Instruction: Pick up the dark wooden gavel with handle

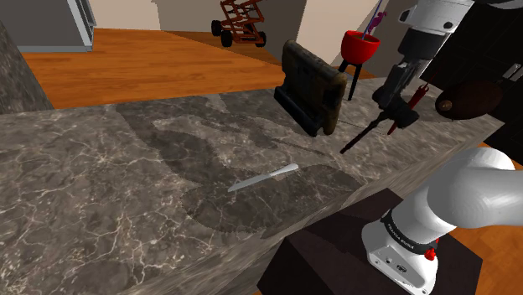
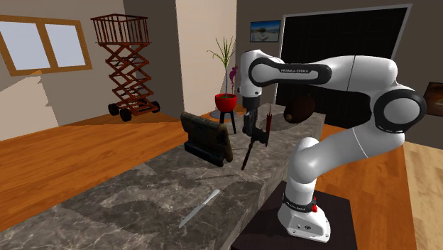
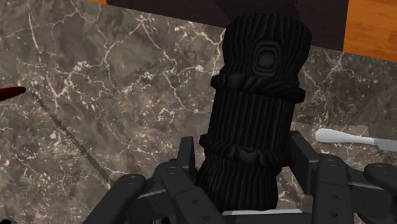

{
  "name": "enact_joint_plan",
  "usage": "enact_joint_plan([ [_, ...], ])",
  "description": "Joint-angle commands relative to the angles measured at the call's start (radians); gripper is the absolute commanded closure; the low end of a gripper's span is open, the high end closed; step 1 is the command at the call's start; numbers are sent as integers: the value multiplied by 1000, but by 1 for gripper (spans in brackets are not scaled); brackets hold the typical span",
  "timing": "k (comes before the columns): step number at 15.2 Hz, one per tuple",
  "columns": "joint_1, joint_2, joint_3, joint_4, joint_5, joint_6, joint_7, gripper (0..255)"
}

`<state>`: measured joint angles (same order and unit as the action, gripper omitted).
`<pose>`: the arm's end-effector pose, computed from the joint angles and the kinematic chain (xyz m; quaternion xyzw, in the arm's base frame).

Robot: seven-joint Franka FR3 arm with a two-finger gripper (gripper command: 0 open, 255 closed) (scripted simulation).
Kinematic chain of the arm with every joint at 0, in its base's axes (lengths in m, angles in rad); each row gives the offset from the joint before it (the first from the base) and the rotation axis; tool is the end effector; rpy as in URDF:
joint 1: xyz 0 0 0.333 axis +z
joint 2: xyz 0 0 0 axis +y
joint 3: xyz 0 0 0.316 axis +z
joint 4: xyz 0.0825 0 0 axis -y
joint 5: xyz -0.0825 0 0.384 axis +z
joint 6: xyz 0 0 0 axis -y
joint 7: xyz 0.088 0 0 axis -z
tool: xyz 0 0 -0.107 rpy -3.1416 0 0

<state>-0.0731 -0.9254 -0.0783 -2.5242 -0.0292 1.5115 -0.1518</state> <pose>0.2581 -0.0479 0.5455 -0.9987 -0.0169 0.0417 0.0225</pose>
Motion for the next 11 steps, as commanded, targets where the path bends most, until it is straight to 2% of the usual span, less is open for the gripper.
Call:
enact_joint_plan([
  [1,1,8,1,31,1,-23,0,255],
  [9,4,43,5,159,6,-116,1,255],
  [11,4,43,5,161,6,-118,1,255],
])
